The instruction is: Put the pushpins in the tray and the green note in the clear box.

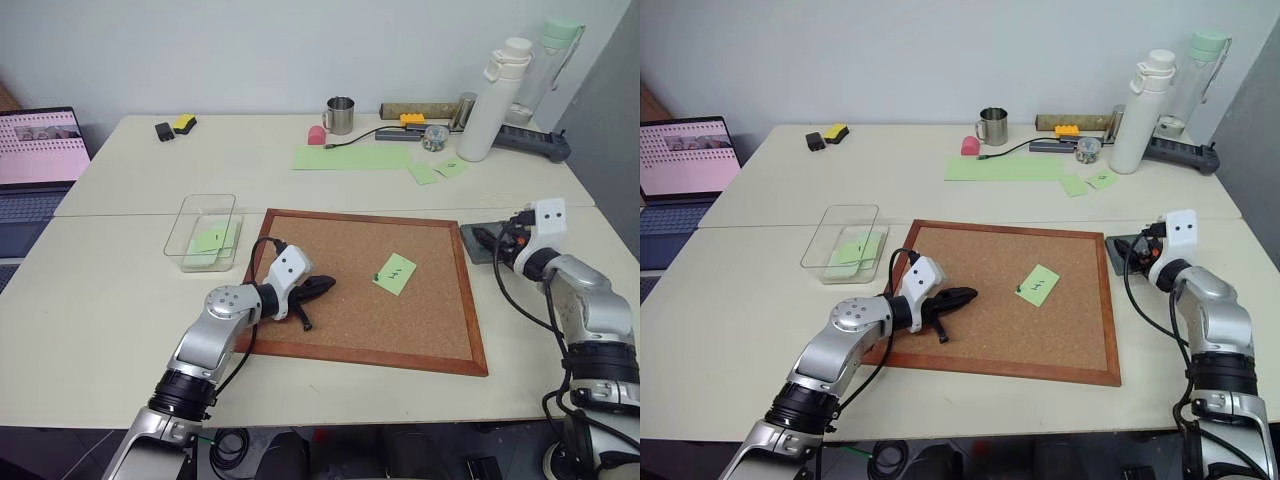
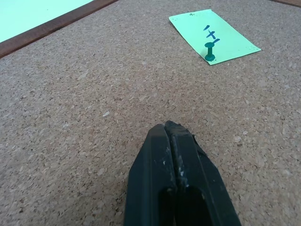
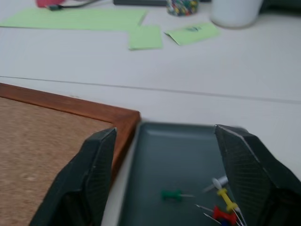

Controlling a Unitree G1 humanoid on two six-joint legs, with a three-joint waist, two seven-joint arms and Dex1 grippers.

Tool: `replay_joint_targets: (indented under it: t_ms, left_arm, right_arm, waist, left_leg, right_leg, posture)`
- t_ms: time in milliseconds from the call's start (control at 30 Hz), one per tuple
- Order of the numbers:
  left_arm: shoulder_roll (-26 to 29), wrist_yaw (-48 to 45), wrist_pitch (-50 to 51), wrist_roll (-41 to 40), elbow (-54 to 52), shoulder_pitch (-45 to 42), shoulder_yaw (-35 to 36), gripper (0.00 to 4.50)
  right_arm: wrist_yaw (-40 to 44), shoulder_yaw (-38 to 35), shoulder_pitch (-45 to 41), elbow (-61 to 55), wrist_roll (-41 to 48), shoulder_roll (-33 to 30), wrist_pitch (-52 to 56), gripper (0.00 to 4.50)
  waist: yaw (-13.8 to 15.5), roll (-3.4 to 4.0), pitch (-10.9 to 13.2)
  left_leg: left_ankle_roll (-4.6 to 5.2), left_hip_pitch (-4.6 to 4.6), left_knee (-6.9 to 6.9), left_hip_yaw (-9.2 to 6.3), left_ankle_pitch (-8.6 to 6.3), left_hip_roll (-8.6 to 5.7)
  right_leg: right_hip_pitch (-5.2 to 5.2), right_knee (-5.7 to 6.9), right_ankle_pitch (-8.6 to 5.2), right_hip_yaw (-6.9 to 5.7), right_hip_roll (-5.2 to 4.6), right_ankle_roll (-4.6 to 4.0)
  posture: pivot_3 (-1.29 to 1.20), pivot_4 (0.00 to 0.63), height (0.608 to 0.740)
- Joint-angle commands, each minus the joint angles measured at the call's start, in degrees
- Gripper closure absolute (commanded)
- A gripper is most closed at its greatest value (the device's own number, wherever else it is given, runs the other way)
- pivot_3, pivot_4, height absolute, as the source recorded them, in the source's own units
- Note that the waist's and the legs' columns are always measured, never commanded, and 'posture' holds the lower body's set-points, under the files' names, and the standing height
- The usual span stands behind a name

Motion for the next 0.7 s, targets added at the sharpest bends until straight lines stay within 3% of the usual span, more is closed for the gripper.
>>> replay_joint_targets:
  t_ms: [33,233,433,700]
  left_arm:
    - [1.3,0.2,2.5,1.0,0.7,2.5,-0.6,4.5]
    - [1.1,0.2,2.6,0.9,-0.5,3.6,-1.3,4.5]
    - [0.7,0.5,2.8,0.9,-0.3,3.1,-1.3,4.5]
    - [0.8,0.9,3.2,0.7,-1.1,4.1,-0.9,4.5]
  right_arm:
    - [3.8,5.5,5.1,-15.8,5.1,1.9,5.6,0.98]
    - [1.9,13.7,8.9,-24.7,3.3,6.2,6.4,0.98]
    - [-0.7,19.2,9.0,-23.1,0.8,11.1,6.5,0.98]
    - [-1.0,22.0,7.8,-18.9,-2.6,11.9,5.8,0.98]
  waist:
    - [0.0,0.0,0.0]
    - [0.0,0.0,0.0]
    - [0.1,-0.01,0.0]
    - [0.1,-0.01,0.0]
  left_leg:
    - [0.0,-0.01,-0.02,-0.03,0.0,0.01]
    - [0.0,-0.02,-0.01,-0.03,0.0,0.0]
    - [0.0,-0.03,-0.01,-0.05,0.0,-0.01]
    - [0.0,-0.02,-0.02,-0.05,0.0,0.0]
  right_leg:
    - [0.0,0.0,0.0,-0.03,0.0,0.0]
    - [-0.01,-0.03,0.0,-0.01,-0.01,0.01]
    - [-0.01,-0.07,0.0,-0.05,0.0,0.01]
    - [-0.02,-0.08,0.0,-0.05,0.0,0.01]
  posture:
    - [0.0,0.15,0.74]
    - [0.0,0.15,0.74]
    - [0.0,0.15,0.74]
    - [0.0,0.15,0.74]
